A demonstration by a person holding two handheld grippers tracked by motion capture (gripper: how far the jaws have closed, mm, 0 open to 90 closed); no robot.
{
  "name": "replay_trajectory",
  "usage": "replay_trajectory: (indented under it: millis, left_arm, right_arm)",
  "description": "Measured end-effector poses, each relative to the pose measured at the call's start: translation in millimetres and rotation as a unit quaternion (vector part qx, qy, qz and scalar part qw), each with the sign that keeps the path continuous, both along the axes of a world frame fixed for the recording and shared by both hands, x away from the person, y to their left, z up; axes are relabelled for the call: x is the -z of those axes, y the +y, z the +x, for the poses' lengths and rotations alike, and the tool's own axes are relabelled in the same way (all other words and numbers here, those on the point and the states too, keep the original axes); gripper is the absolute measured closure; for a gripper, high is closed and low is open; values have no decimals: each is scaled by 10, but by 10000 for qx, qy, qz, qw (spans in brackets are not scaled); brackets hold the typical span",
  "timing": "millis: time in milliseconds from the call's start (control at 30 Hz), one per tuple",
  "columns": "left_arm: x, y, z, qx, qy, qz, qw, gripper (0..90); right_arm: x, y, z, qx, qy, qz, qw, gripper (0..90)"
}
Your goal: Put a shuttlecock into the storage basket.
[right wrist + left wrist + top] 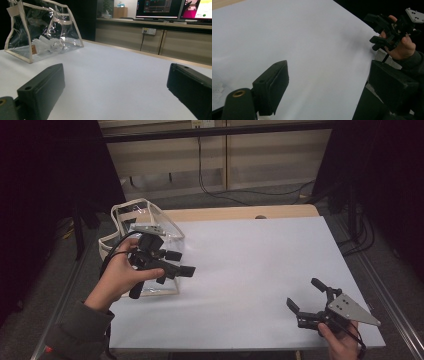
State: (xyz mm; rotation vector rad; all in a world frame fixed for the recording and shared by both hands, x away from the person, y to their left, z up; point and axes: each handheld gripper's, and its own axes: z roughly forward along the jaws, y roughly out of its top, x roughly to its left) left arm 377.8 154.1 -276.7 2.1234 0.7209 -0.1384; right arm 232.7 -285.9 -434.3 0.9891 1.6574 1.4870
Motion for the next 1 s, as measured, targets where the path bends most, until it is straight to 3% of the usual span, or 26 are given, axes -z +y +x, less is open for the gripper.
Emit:
replay_trajectory:
  millis: [767, 1000]
  left_arm:
    - [210, 37, -100, 218, -87, -43, 9997, 81]
    - [283, 56, -137, 421, -148, -16, 9990, 51]
  right_arm:
    - [-2, -3, -5, 5, -17, -10, 10000, 16]
    - [-4, -7, -8, 19, -19, -18, 10000, 16]
